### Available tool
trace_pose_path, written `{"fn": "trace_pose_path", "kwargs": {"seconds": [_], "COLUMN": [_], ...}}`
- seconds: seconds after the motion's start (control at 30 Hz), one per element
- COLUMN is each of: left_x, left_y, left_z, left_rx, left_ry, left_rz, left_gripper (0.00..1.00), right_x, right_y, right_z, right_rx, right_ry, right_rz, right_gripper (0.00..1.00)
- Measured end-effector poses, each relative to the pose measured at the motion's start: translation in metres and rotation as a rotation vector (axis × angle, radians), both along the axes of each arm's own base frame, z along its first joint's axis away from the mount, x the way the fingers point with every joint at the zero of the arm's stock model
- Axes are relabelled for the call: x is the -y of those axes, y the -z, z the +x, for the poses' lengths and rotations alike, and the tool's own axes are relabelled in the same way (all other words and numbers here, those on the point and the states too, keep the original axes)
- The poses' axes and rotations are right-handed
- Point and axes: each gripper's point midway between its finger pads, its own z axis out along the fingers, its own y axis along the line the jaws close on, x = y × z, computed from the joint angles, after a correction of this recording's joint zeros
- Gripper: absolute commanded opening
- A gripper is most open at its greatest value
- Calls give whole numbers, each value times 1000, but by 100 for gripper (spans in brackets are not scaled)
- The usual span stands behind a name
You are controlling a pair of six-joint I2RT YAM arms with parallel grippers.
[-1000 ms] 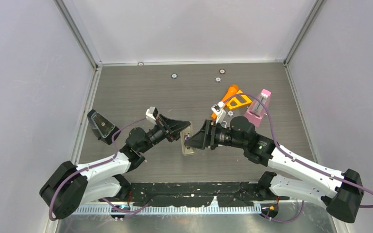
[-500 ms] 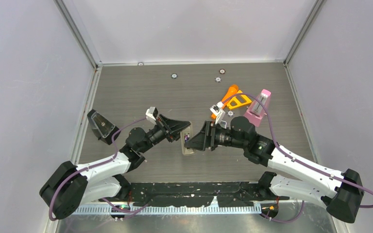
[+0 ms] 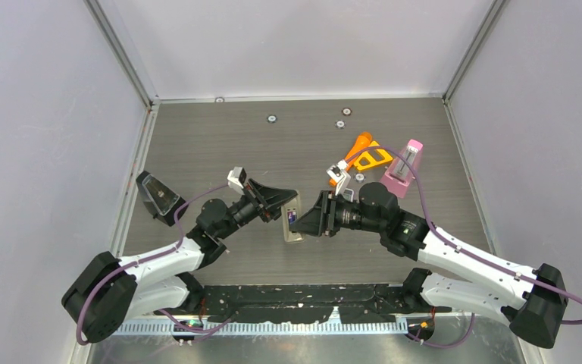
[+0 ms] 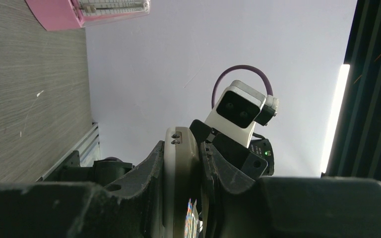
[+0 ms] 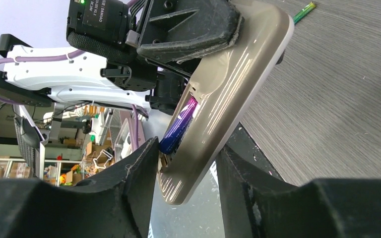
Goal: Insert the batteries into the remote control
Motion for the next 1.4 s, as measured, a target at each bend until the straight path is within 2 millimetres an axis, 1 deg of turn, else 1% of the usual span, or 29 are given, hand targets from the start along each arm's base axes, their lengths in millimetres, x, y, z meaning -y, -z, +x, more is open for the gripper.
{"fn": "trace_pose_path", "kwargs": {"seconds": [0.03,0.13,0.3,0.43,0.5,0.57,0.6,0.63,0.7,0.77,0.83,1.03,1.1,1.27,1.4], "left_x": [0,0,-1,-2,-2,-3,-3,-3,-2,-1,-1,-2,-3,-7,-9], "left_y": [1,0,0,1,3,5,5,6,5,3,2,-7,-11,-26,-40], "left_z": [0,0,1,2,3,4,4,4,2,0,0,-3,-6,-16,-22], "left_rx": [-2,0,1,5,4,6,8,5,8,14,29,123,166,274,345], "left_ry": [0,1,-1,-7,-10,-13,-15,-15,-4,1,1,-1,1,6,7], "left_rz": [2,2,2,10,17,25,28,29,28,24,23,34,39,48,62], "left_gripper": [0,0,0,0,0,0,0,0,0,0,0,0,0,0,0], "right_x": [0,0,0,-2,-3,-5,-5,-6,-6,-6,-6,0,-1,-3,-9], "right_y": [0,0,0,4,6,7,8,8,8,7,4,-11,-13,-9,-2], "right_z": [0,1,3,4,5,5,6,6,7,8,9,6,5,3,1], "right_rx": [-3,-17,-41,-69,-77,-89,-92,-91,-94,-94,-89,-57,-48,-33,-10], "right_ry": [2,10,28,36,37,38,37,38,43,49,54,56,50,19,-26], "right_rz": [0,1,6,2,0,-2,-2,0,2,7,17,67,82,75,52], "right_gripper": [43,40,39,39,43,49,55,58,70,76,78,78,78,75,72]}}
